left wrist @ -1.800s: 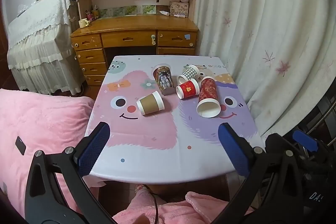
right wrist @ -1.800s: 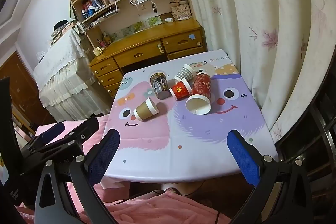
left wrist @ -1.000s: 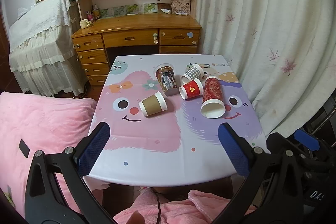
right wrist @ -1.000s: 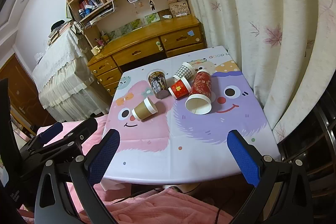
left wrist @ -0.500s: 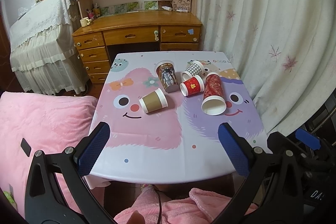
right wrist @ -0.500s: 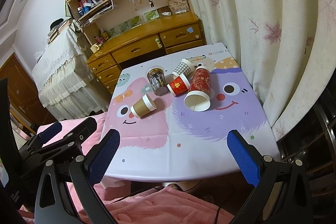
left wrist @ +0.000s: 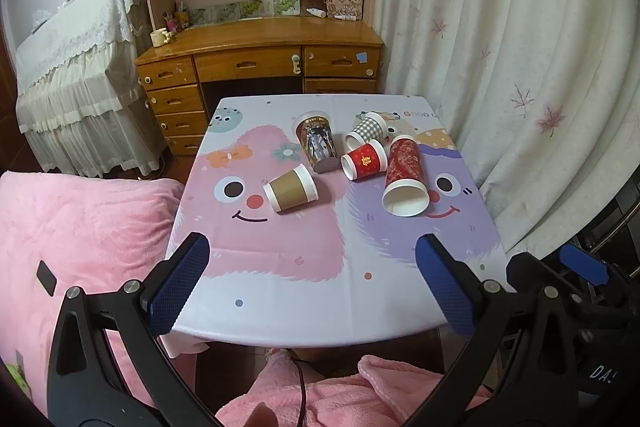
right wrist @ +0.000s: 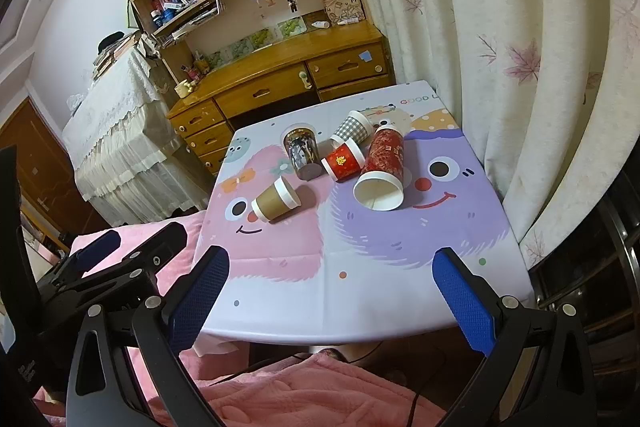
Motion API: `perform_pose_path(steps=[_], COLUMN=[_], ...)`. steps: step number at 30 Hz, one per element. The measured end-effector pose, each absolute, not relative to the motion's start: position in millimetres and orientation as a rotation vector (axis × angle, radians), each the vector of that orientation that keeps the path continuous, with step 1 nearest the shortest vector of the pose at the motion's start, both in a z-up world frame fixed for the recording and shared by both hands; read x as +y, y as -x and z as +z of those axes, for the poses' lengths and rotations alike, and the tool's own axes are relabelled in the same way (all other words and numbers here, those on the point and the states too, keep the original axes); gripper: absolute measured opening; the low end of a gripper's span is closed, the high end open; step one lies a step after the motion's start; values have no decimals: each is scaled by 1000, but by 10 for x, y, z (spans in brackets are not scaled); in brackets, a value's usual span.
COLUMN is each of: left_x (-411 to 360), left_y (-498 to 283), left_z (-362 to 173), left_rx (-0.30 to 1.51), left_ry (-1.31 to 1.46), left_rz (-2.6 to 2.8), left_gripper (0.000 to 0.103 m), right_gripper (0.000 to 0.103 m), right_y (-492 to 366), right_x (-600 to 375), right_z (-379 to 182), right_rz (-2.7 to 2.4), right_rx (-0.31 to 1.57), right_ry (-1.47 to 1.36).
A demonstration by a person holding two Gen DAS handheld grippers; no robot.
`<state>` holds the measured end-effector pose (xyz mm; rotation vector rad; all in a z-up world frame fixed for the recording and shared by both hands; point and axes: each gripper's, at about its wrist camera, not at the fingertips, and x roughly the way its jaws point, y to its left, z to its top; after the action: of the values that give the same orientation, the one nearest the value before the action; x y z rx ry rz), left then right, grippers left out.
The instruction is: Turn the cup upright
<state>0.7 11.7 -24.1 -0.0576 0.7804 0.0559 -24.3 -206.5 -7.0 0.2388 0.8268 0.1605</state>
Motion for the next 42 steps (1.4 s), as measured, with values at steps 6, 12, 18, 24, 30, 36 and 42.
perform_pose_path(steps=[6,12,18,24,30,36,42], left_x=[91,84,16,3,20,-47,-134], left_y=[-44,-38,-12,-19,-13,-65,-129], left_z=[-230,-229,-166,-147,-142,-111,-62], left_rx=[785,806,795,796,795,806,825], left_ry=[56,32,6,6,6,7,22], left_rz=[56,74,76,77,75,73,70], left_gripper=[102,102,102,102,102,102,102], right_gripper=[103,103,103,103,103,103,103], right_y=[233,225,245,238,240,257,260], right_x=[-2064,-2067,-2051,-2065,-2065,-2066,-2139], right_z=[-58,-54,-68,-65,-56,-81,-123], right_rz=[160,162,166,172,170,170,164], right_rx=[832,831,830,840,843,847,863], right_ry=[-241,-240,-240,-236,-238,-244,-272])
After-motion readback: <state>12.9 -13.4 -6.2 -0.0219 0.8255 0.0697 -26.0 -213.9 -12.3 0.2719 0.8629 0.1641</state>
